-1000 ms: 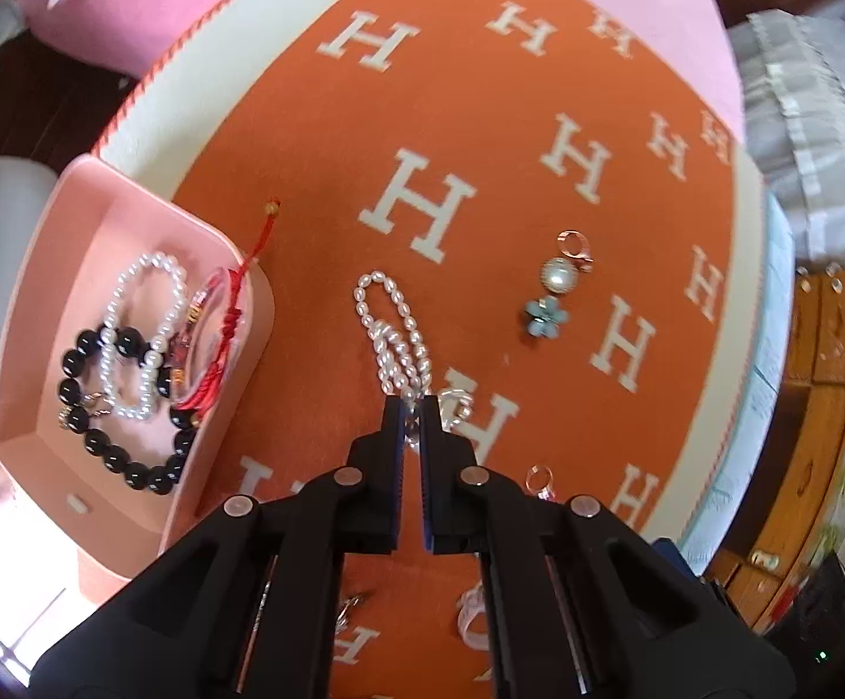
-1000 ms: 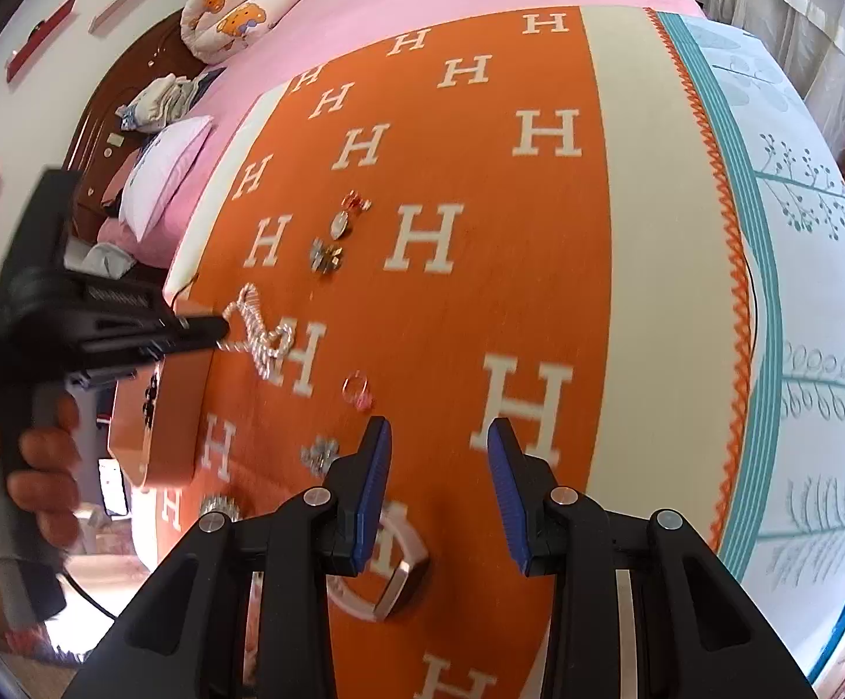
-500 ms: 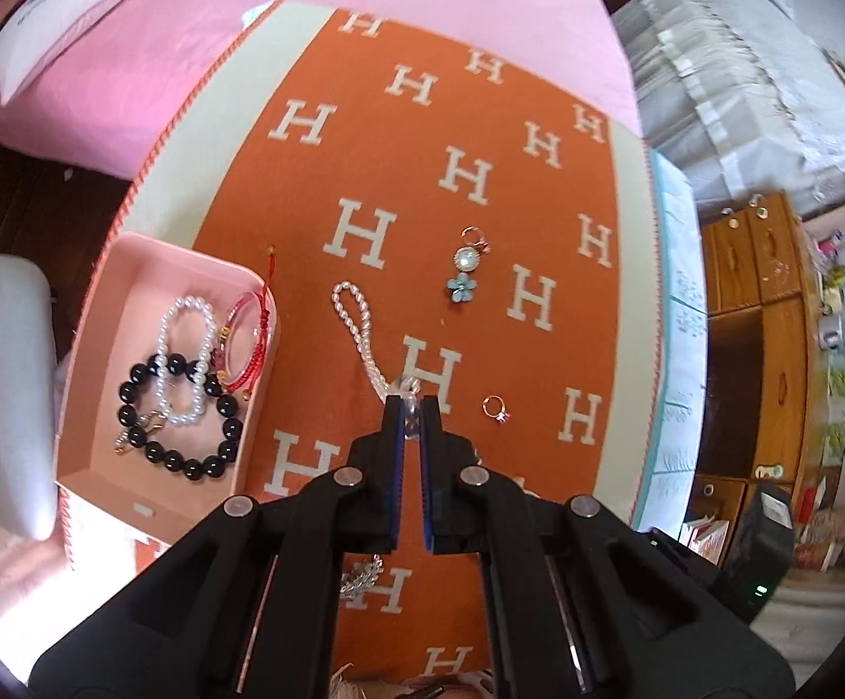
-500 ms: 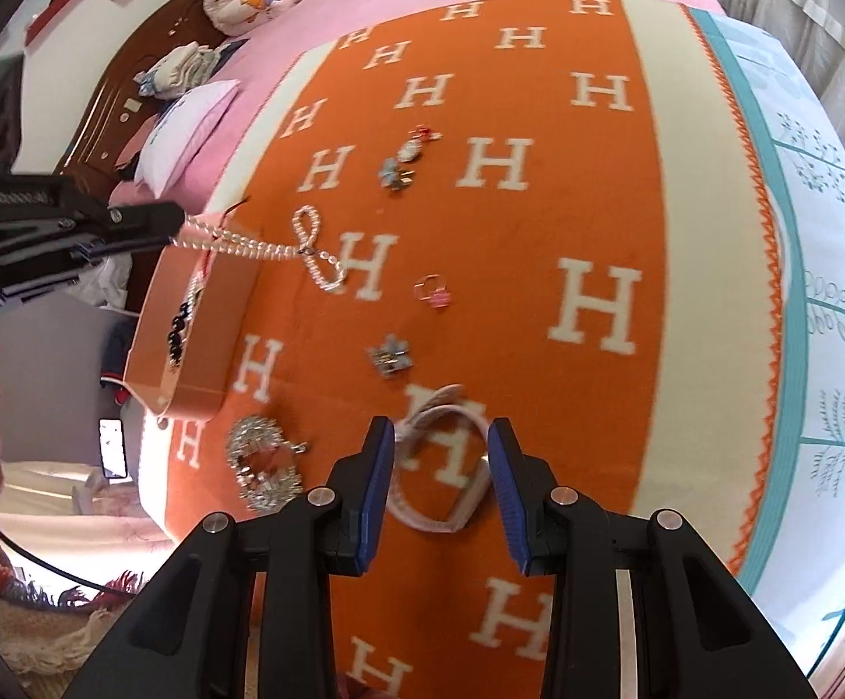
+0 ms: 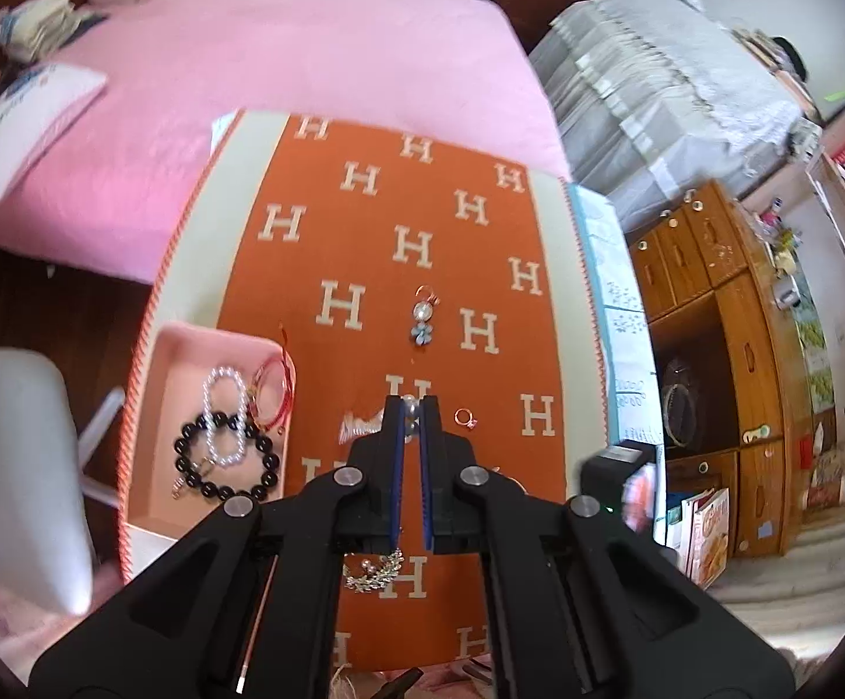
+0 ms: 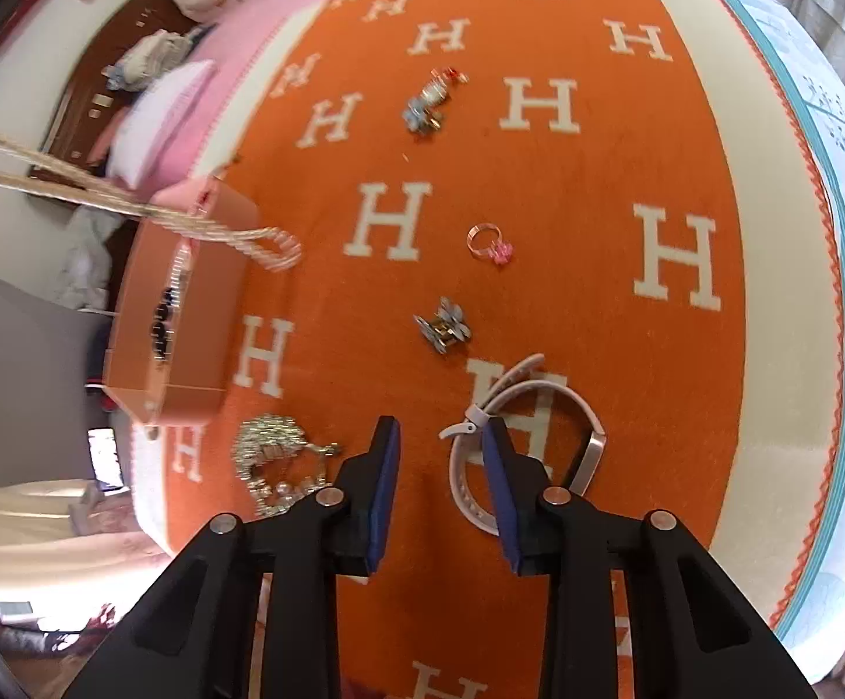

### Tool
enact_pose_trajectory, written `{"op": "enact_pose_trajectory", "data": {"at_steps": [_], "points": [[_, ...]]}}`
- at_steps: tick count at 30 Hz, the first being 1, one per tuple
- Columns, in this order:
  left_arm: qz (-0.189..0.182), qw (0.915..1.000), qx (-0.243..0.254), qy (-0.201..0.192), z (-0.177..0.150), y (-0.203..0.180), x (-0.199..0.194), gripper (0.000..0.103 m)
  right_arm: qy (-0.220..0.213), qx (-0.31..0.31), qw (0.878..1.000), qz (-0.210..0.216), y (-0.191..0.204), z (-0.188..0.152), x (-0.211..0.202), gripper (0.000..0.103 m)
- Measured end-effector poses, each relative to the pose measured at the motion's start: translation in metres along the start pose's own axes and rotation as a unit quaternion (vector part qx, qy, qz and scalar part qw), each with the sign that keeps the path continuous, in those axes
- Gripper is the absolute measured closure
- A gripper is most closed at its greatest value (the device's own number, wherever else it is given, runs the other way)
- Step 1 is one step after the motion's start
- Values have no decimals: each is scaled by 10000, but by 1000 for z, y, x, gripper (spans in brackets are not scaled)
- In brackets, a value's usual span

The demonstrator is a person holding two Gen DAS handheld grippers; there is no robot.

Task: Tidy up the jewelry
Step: 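Grasp the white watch strap with the right tool while the left lifts the necklace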

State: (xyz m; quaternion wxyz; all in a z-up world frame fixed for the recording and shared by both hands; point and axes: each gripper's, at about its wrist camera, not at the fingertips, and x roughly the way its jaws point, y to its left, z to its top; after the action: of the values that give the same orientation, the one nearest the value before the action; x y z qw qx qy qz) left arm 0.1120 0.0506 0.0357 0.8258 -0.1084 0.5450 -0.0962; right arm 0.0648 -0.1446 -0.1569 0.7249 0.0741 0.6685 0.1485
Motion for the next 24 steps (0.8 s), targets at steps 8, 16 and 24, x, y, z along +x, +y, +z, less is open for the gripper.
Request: {"op": "enact_pose_trajectory", "data": {"at_steps": [8, 16, 24], "points": [[-165, 9974, 364, -593, 5, -2, -65, 101, 5, 121, 9988, -476, 2, -4, 24, 90], [-118, 9948, 364, -946, 8, 20, -116, 101, -237, 22, 9974, -687, 11, -7, 16, 98], [-7, 9960, 172, -881, -3, 62, -121, 101, -670, -3, 9966, -472, 26, -5, -29, 98]]}}
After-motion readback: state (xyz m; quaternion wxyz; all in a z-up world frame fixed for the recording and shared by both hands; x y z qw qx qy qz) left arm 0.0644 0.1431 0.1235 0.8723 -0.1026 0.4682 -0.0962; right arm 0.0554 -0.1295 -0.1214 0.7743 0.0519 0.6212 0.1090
